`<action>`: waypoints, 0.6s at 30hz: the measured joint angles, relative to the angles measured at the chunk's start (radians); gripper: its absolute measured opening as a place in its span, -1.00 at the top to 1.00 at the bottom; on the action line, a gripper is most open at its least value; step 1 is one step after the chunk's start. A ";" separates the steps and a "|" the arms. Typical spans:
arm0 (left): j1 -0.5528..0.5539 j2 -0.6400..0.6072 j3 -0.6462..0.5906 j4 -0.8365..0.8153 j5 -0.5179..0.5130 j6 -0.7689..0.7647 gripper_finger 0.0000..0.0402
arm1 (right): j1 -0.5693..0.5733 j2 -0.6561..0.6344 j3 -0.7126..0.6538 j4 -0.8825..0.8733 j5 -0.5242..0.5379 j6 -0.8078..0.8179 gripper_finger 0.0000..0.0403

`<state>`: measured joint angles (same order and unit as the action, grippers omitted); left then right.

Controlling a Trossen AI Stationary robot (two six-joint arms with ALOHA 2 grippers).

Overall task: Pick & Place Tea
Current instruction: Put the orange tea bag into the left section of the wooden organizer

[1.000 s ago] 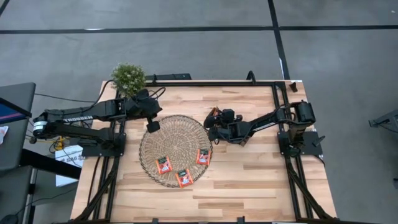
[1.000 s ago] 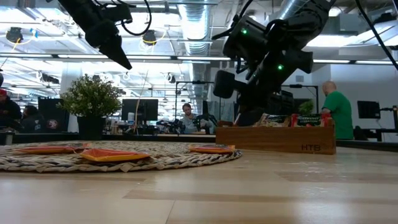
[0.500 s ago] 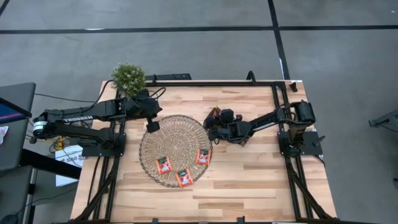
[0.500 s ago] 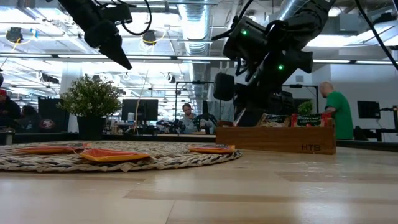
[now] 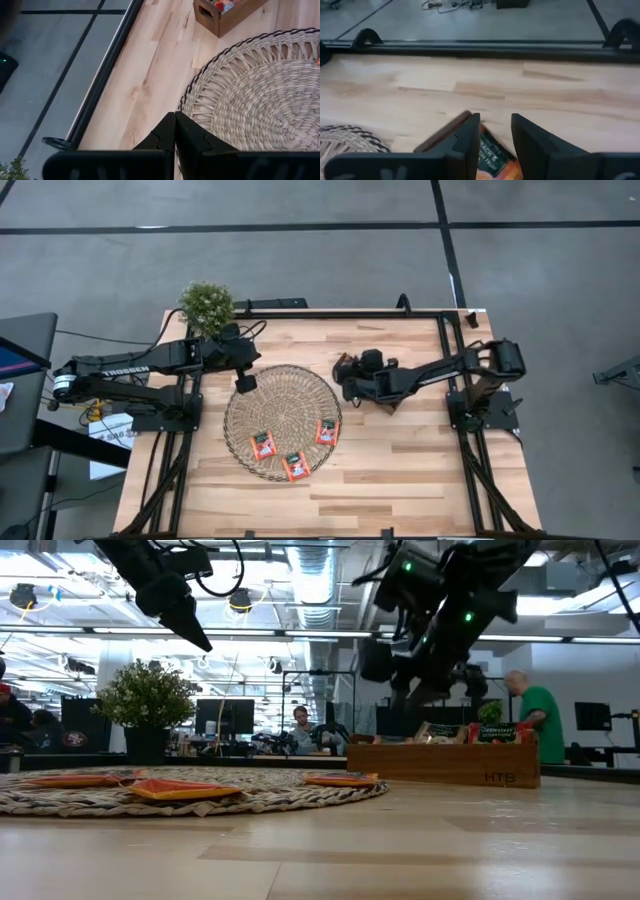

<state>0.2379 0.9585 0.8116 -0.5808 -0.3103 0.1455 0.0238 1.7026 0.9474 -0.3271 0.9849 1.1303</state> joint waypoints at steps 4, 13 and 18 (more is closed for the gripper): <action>0.000 0.000 0.000 0.005 0.000 0.000 1.00 | 0.000 -0.050 0.001 0.032 0.002 -0.092 0.51; 0.000 0.000 0.000 0.006 0.000 -0.002 1.00 | 0.020 -0.170 0.038 0.072 0.002 -0.363 0.52; 0.000 0.000 0.000 -0.011 0.057 -0.017 1.00 | 0.085 -0.255 0.080 0.082 -0.119 -0.545 0.52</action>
<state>0.2382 0.9581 0.8116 -0.5918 -0.2538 0.1290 0.1085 1.4474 1.0274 -0.2456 0.8654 0.5853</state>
